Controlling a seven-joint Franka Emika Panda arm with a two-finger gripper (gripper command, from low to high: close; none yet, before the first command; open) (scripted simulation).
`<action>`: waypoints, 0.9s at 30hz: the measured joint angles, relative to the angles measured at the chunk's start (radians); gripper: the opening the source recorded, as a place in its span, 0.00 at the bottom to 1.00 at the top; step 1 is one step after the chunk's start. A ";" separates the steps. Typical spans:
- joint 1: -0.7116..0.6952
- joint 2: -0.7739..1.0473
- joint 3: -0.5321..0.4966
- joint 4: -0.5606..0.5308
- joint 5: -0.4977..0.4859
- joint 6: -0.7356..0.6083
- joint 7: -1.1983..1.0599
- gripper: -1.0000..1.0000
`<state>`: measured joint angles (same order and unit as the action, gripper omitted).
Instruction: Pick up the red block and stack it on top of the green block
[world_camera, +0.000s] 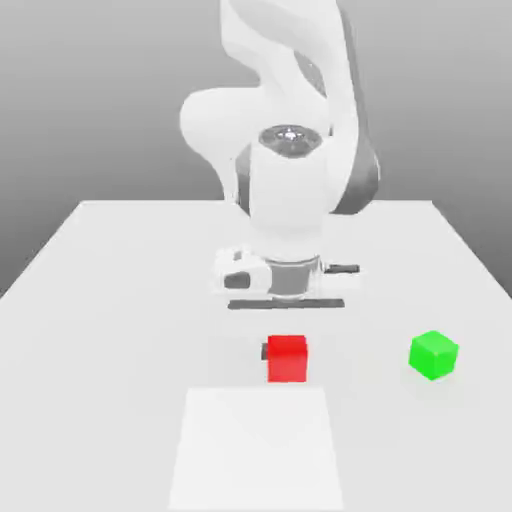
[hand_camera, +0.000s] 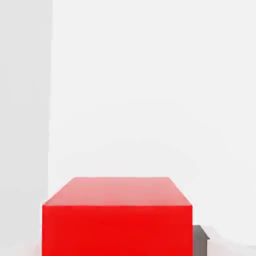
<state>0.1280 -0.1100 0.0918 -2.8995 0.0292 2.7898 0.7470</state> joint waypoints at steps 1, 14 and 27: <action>0.025 -0.004 0.013 0.004 0.005 -0.007 -0.037 0.00; 0.355 -0.049 0.183 0.052 0.070 -0.098 -0.530 0.00; 0.434 0.172 0.197 0.075 -0.105 0.092 -0.535 1.00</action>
